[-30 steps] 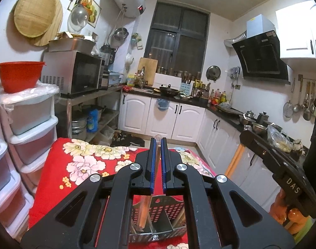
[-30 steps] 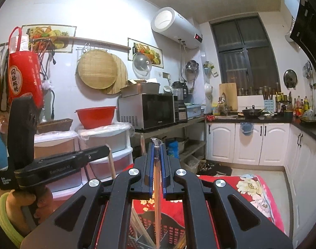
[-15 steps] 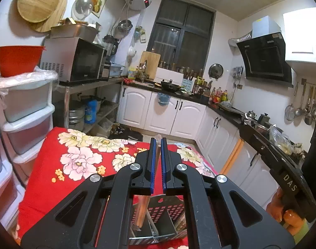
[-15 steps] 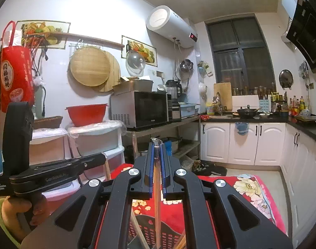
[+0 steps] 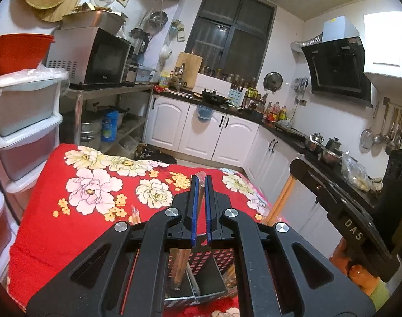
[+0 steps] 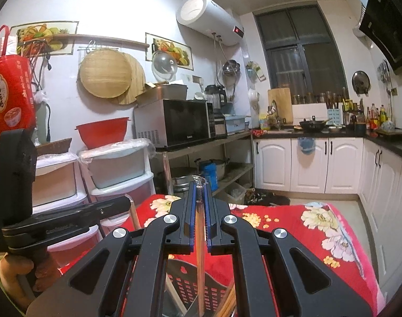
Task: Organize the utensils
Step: 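Lift both chopstick pairs and carry them above the mesh caddy, then lower the chopsticks into the caddy and open both grippers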
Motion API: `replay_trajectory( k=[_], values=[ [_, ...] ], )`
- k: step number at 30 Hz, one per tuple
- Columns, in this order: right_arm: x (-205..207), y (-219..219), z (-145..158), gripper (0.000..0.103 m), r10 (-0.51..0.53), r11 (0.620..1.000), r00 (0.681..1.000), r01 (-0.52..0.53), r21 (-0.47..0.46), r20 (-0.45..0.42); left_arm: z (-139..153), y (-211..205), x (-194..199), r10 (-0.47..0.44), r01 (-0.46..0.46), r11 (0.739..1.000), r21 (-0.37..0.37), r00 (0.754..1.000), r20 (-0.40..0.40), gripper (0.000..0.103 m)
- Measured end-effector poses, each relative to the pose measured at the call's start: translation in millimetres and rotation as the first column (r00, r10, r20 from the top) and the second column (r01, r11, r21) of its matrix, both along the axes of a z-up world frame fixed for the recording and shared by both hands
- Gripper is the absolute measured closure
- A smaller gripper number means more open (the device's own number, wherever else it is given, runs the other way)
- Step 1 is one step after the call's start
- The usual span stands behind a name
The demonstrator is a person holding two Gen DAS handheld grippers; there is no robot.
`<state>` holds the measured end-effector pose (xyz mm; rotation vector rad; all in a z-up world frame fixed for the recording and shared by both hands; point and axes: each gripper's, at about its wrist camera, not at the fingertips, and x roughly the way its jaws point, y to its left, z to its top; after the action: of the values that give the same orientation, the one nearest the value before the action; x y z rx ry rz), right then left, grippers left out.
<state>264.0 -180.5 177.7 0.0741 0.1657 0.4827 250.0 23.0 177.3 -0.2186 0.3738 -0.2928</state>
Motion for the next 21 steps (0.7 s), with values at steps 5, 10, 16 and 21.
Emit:
replay_trajectory(
  k=[5,10,16,21],
  values=[
    [3.9,0.6,-13.4,0.097,0.001,1.000,1.000,-0.001,-0.003,-0.021,-12.0,-3.4,1.4,-0.012,0.012,1.000,0.015,1.000,-0.019,0.102],
    [7.3,-1.4,-27.5,0.097,-0.004,1.000,0.999,0.004,0.004,-0.046,-25.2,-1.1,2.4,-0.013,0.014,1.000,0.017,0.999,-0.037,0.102],
    [8.2,-5.0,-40.1,0.097,-0.012,1.000,0.997,0.013,0.006,-0.081,-35.4,3.4,1.3,-0.004,0.005,1.000,0.015,0.998,-0.065,0.102],
    [6.1,-5.7,-46.6,0.097,-0.028,1.000,0.995,0.027,-0.009,-0.096,-40.6,1.9,-0.7,-0.002,0.005,1.000,0.028,0.996,-0.086,0.102]
  ],
)
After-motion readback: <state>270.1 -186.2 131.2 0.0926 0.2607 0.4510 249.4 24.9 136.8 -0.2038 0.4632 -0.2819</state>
